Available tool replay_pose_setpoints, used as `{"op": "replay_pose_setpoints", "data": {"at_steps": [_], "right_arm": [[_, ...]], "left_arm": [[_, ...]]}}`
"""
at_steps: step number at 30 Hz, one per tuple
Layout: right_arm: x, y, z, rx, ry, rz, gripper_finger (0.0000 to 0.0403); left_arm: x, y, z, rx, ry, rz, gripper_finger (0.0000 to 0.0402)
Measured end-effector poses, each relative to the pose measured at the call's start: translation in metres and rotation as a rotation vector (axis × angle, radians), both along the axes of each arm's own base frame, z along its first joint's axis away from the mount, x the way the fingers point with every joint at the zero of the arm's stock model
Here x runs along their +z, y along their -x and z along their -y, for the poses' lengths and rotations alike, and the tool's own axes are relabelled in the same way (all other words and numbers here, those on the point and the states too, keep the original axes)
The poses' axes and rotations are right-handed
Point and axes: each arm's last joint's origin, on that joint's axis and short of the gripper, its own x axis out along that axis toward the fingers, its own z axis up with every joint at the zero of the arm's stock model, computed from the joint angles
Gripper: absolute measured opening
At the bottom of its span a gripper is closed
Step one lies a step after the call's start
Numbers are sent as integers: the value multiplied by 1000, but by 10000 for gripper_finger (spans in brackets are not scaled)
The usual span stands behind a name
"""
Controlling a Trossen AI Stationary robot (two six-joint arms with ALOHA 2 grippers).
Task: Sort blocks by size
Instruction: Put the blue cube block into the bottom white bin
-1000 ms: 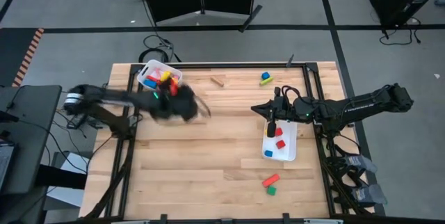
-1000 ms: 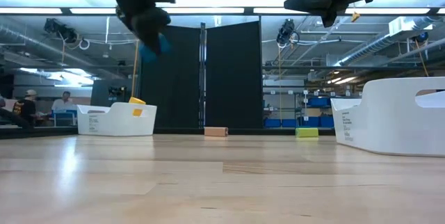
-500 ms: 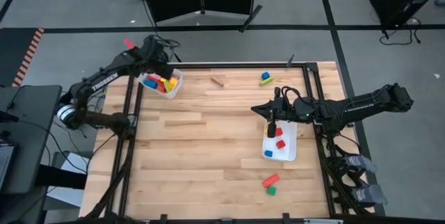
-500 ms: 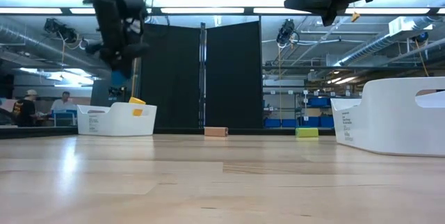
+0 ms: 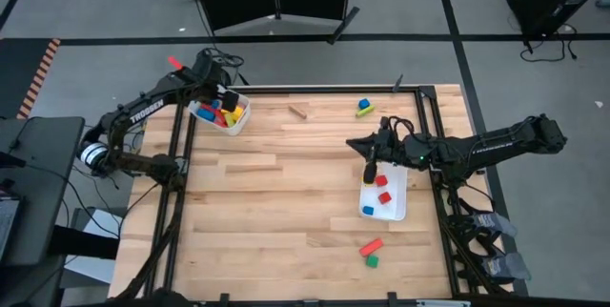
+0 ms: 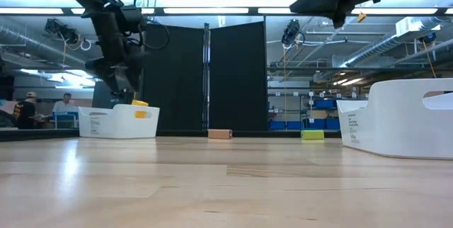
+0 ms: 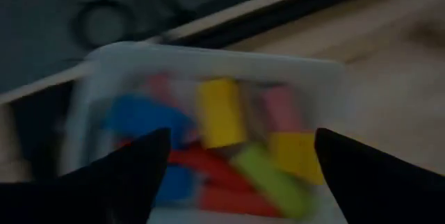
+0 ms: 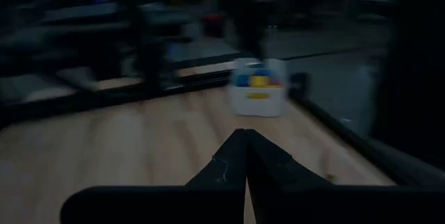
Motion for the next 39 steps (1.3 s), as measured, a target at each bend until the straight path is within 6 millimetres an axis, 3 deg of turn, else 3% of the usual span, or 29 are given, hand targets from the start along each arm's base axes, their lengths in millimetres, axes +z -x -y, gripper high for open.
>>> {"op": "replay_pose_setpoints", "data": {"at_steps": [4,12,15,21,27,31,39], "right_arm": [[1,1,17,-153,-59,-6,26],[-6,-4,67,-363,-252,-277,63],[-1,-7,97,-439,-294,-330,85],[0,-17,160,-427,-405,-438,155],[-24,-22,211,-490,-493,-628,235],[-48,-25,233,-508,-525,-725,274],[-81,-21,255,-544,-588,-813,289]], "left_arm": [[15,-15,8,-125,-52,174,385],[42,-54,40,-333,-225,375,367],[45,-66,52,-391,-236,402,359],[51,-83,74,-485,-268,463,347],[54,-89,85,-536,-271,484,338],[54,-91,89,-553,-268,488,333],[54,-94,95,-573,-262,493,332]]}}
